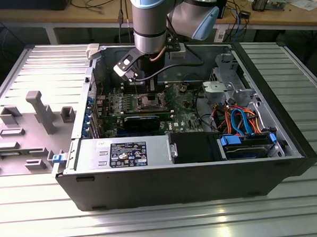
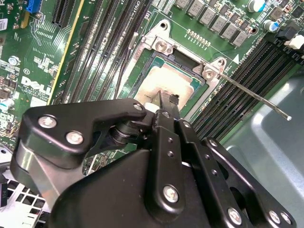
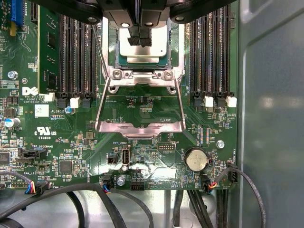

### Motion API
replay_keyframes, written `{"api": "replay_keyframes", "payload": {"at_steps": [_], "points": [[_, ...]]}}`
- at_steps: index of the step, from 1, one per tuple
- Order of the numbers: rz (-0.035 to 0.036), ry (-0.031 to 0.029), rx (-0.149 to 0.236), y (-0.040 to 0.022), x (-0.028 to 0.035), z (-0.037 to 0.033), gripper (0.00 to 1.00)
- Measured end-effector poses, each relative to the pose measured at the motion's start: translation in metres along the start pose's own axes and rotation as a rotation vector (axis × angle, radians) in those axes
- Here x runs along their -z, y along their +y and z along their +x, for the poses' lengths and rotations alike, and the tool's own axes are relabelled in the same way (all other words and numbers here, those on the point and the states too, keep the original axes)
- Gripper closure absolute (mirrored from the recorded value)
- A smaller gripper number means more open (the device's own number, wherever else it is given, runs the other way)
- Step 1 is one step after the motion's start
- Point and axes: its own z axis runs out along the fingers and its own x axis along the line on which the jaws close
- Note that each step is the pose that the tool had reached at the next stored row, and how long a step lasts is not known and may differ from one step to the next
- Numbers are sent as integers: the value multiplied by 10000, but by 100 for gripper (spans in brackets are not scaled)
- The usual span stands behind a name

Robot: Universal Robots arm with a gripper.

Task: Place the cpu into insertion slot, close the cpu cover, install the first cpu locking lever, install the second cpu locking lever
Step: 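Close the cpu cover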

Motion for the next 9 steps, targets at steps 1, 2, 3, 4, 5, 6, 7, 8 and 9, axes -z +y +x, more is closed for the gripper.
{"api": "replay_keyframes", "payload": {"at_steps": [1, 2, 3, 4, 5, 6, 7, 8, 9], "points": [[0, 4, 0, 3, 0, 0, 89], [0, 5, -1, 3, 0, 0, 89], [0, 4, -2, 3, 0, 0, 89], [0, 2, -2, 3, 0, 0, 89], [0, 0, -2, 3, 0, 0, 89], [0, -3, -2, 3, 0, 0, 89], [1, -4, -2, 3, 0, 0, 89], [0, -5, -2, 3, 0, 0, 89], [1, -6, -2, 3, 0, 0, 89]]}}
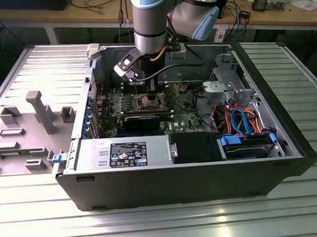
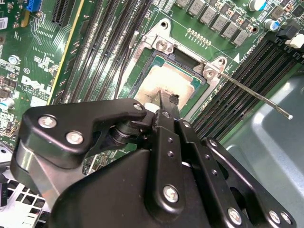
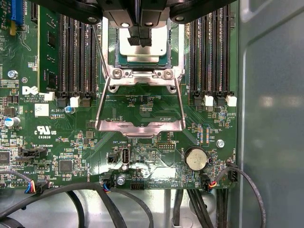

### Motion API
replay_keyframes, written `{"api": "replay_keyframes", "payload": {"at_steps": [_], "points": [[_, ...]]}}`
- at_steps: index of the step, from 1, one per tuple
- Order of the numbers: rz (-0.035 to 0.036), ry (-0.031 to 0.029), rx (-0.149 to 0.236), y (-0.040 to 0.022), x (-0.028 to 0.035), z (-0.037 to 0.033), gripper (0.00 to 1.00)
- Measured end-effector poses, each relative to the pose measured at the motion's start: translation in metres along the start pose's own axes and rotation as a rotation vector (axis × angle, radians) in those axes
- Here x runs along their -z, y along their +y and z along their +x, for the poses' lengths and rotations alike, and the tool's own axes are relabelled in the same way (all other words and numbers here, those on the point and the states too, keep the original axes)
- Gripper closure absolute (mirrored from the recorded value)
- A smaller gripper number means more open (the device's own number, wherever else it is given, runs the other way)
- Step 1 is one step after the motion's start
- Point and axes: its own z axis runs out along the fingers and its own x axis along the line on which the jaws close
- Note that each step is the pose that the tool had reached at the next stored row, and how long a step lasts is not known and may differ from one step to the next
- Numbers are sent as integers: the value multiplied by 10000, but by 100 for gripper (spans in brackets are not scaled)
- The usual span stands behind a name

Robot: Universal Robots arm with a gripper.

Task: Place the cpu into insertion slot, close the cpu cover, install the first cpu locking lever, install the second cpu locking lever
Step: 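Close the cpu cover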

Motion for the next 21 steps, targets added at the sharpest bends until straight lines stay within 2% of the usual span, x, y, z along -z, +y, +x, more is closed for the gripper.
{"api": "replay_keyframes", "payload": {"at_steps": [5, 18, 21], "points": [[0, -6, 0, 0, 2, 0, 89], [0, -6, 0, 3, 121, 2, 89], [18, -11, -1, 16, 125, 2, 89]]}}
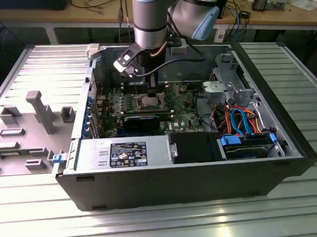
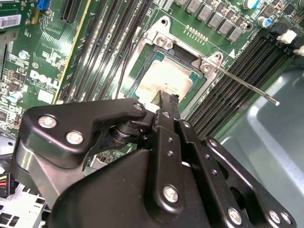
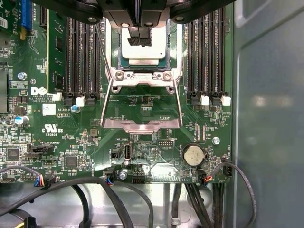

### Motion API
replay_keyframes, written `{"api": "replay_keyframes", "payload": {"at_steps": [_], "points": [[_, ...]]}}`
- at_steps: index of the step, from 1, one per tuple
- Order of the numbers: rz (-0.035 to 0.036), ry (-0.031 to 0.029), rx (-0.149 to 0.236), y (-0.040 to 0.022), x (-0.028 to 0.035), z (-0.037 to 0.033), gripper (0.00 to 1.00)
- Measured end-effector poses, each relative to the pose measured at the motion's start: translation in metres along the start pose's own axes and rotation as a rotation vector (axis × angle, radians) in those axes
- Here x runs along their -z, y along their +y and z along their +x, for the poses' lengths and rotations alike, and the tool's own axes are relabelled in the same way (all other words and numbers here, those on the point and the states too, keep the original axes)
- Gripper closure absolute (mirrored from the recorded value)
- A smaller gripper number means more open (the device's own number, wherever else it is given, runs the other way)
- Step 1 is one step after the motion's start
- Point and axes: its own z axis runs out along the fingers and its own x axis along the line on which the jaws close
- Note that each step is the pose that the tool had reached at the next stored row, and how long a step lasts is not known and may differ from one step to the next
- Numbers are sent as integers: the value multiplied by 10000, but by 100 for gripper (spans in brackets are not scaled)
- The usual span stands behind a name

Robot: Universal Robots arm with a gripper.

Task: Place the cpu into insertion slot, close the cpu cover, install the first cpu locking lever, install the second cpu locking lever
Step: 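Close the cpu cover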

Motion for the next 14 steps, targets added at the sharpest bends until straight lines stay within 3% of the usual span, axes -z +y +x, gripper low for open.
{"api": "replay_keyframes", "payload": {"at_steps": [3, 6, 8, 14], "points": [[71, -1, -2, 1, 1, 0, 89], [72, -16, -3, 2, 15, 1, 89], [72, -21, -4, 3, 61, 2, 89], [72, -22, -4, 7, 62, 1, 89]]}}
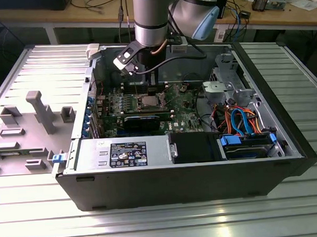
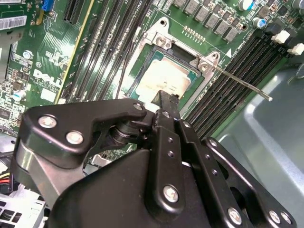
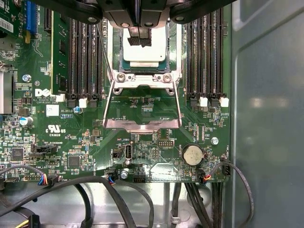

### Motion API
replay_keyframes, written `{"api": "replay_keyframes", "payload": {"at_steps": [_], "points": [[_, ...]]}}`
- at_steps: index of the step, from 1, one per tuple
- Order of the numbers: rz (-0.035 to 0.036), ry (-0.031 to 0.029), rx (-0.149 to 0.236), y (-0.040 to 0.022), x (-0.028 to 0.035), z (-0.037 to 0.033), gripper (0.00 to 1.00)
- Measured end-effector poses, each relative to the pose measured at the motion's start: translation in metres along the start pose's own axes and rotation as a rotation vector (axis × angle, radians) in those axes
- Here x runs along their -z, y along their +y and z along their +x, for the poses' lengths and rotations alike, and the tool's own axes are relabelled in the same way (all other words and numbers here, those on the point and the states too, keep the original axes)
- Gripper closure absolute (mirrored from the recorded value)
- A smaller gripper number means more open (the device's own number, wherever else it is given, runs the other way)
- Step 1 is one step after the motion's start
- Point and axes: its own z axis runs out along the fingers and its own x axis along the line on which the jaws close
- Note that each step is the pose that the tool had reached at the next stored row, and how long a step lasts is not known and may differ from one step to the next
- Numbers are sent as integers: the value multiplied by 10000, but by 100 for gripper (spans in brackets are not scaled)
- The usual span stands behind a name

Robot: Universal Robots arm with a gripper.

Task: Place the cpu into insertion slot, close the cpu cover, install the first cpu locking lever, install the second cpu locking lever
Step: 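Close the cpu cover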

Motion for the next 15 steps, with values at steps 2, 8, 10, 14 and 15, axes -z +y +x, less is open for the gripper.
{"api": "replay_keyframes", "payload": {"at_steps": [2, 8, 10, 14, 15], "points": [[0, 0, 0, 12, 0, 0, 89], [-1, 2, -1, 18, 1, 1, 89], [-1, 2, 0, 18, 6, 0, 89], [0, 1, 0, 18, 13, 0, 89], [-1, 0, 0, 18, 14, 0, 89]]}}
